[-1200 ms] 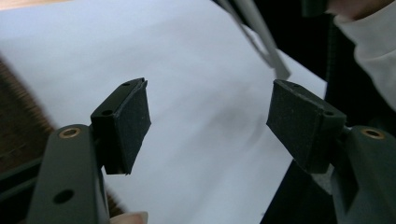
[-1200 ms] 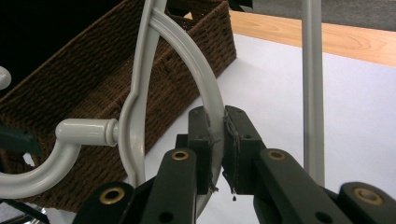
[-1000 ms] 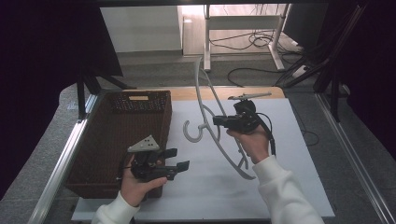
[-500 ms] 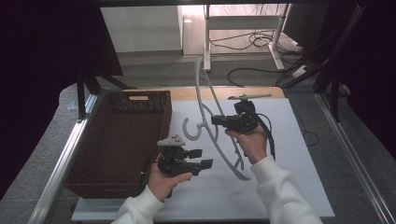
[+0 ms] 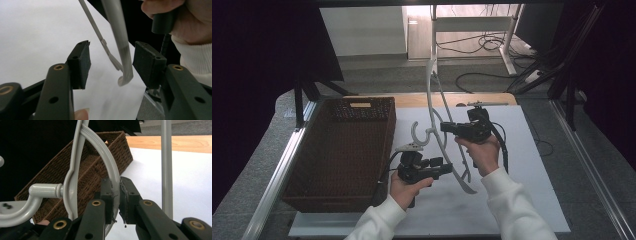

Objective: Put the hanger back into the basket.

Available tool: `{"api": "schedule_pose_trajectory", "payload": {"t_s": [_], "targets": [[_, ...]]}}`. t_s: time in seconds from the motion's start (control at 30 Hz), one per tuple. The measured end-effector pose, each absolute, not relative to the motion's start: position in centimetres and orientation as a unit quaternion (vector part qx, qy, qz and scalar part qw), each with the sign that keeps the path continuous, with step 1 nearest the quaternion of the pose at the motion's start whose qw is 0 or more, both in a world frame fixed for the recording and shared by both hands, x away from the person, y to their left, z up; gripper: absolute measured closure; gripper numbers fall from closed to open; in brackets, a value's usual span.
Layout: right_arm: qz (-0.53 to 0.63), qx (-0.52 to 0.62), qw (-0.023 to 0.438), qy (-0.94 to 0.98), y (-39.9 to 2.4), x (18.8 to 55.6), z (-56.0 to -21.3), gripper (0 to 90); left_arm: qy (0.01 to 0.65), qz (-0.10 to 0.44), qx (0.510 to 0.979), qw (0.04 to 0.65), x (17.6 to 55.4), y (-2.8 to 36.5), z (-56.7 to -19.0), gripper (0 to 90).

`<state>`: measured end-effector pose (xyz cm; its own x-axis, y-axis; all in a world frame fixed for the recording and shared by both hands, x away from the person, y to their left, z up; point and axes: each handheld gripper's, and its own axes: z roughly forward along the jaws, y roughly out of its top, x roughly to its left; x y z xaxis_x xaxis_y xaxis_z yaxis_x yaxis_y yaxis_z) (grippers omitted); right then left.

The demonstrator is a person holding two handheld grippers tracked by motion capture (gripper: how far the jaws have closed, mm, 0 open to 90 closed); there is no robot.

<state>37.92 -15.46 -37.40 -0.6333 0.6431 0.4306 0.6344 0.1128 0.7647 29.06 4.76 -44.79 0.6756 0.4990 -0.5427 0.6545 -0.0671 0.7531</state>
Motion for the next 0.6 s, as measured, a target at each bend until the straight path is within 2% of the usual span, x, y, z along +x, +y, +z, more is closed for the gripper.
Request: {"api": "schedule_pose_trajectory", "payload": {"t_s": [0.1,0.3,0.47,0.6], "targets": [[0.517,0.431,0.001,0.740,-15.4,37.9,-37.5,81.3,0.398,-0.071,0.715,0.571,29.1,4.4,-44.9,53.4],[0.519,0.432,-0.006,0.737,-15.3,38.0,-37.7,81.2,0.391,-0.090,0.699,0.592,29.1,4.4,-45.2,75.5],[0.526,0.433,-0.023,0.731,-15.5,38.1,-37.8,80.7,0.389,-0.101,0.697,0.594,29.1,4.8,-45.1,82.2],[0.524,0.435,-0.022,0.732,-15.7,38.1,-37.9,79.3,0.382,-0.112,0.698,0.596,29.2,5.4,-45.0,82.3]]}}
